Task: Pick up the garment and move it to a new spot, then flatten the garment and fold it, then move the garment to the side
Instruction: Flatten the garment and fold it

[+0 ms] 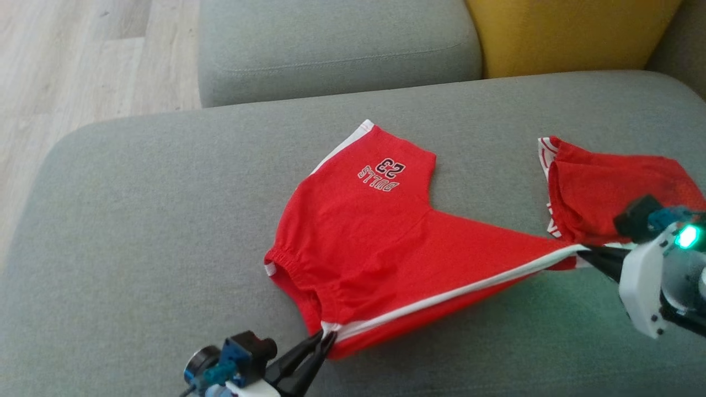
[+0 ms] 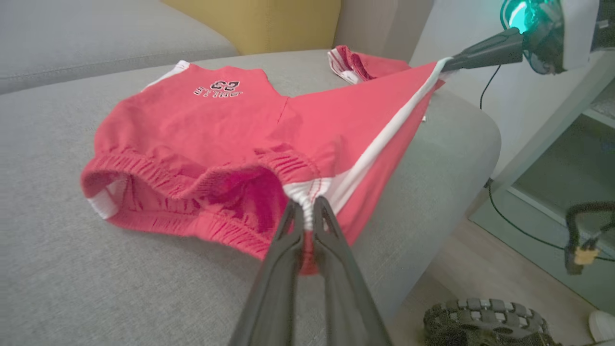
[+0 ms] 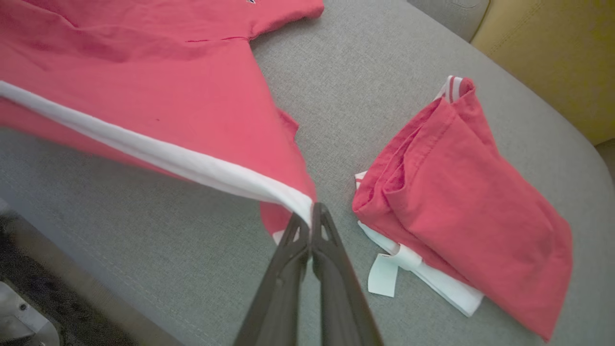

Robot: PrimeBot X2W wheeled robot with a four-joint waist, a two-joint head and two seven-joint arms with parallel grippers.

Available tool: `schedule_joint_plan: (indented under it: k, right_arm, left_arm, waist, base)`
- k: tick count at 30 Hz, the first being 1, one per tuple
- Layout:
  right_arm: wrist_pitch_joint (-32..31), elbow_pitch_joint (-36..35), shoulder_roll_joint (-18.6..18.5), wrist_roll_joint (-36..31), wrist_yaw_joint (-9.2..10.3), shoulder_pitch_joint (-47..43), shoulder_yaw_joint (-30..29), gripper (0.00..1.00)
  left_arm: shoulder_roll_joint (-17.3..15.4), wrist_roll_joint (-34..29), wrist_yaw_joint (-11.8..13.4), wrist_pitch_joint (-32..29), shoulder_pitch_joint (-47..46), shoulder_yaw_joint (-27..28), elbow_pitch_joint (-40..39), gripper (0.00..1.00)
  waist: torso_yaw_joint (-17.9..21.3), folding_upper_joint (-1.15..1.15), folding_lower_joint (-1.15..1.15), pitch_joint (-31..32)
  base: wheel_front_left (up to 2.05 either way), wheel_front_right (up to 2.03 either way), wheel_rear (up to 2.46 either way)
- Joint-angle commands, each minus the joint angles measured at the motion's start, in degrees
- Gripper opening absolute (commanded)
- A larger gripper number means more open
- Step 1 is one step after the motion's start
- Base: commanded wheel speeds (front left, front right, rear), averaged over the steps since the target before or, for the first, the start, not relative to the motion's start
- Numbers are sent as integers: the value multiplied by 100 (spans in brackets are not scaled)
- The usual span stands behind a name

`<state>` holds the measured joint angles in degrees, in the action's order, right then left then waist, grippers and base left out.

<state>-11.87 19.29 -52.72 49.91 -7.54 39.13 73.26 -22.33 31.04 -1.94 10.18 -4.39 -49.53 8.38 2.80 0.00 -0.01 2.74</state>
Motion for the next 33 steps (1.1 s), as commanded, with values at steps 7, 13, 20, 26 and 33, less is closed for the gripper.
schedule_joint_plan:
  k: [7,13,20,26,33]
  right_arm:
    - [-37,-206,-226,-78,5,498,-390,0]
    - [-222,-32,-16,-264,5,1198,-514,0]
    - [-337,525,351,-540,5,2045,-366,0]
    - [-373,965,612,-749,5,2561,-162,0]
    - [-437,1433,870,-986,5,2929,-13,0]
  left_arm:
    - [-49,144,233,12,-510,488,-533,0]
    - [159,233,231,-2,-1011,661,-548,0]
    - [574,259,124,5,-1638,667,-82,0]
    - [939,339,24,24,-2093,676,512,0]
    - [1369,381,-128,117,-2638,647,1374,0]
  waist:
    - [-353,0,1,-134]
    - [-896,0,1,-559]
    - [-1458,0,1,-1126]
    - [-1770,0,1,-1493]
    - [-2038,0,1,-1846]
  base:
    - [0,0,0]
    - [0,0,0]
    - [0,0,0]
    - [0,0,0]
    - [0,0,0]
